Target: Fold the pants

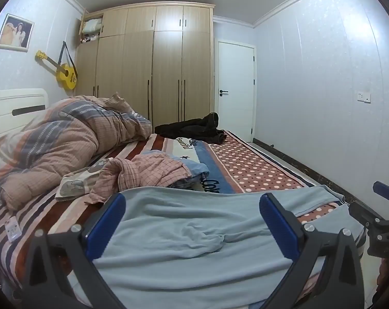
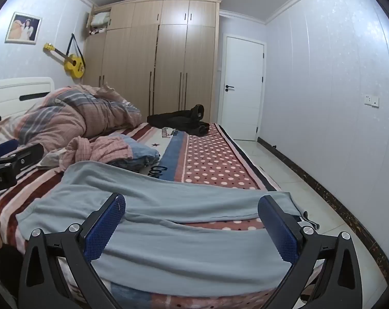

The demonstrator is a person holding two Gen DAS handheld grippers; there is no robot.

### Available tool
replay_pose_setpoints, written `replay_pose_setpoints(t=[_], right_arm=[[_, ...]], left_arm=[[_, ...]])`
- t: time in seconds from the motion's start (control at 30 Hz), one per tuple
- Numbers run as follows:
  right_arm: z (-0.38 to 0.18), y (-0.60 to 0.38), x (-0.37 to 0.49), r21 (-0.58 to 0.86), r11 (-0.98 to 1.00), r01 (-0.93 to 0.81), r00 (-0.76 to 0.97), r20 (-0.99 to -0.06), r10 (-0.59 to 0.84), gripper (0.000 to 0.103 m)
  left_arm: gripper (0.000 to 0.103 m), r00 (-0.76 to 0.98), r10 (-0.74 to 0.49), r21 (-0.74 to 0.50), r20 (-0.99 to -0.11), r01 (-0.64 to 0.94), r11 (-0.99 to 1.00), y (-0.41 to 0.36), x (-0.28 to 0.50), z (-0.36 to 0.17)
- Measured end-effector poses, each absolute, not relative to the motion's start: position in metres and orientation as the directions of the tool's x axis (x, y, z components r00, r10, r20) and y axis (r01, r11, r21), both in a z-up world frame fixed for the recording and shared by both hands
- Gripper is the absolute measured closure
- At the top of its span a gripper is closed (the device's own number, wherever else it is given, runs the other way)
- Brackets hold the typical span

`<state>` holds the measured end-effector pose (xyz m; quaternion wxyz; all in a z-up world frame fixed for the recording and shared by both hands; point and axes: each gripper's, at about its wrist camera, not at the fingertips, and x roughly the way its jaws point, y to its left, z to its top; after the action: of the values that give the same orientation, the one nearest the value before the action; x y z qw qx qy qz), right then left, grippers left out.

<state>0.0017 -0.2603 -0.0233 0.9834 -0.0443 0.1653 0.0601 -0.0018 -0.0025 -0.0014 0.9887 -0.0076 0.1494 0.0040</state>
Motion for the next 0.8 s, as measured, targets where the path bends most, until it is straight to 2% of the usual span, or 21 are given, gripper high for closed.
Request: replay_pose_setpoints(t=[0.8], right_arm=[[-0.0235,-0.2622,0.0021,-0.062,0.988,-0.138,0.936,-0.333,0.110,0.001]], left_arm=[[0.001,0.955,-0.014,-0.025,-0.296,0.007,1.000,-0.0017,0.0024,-0.0008]])
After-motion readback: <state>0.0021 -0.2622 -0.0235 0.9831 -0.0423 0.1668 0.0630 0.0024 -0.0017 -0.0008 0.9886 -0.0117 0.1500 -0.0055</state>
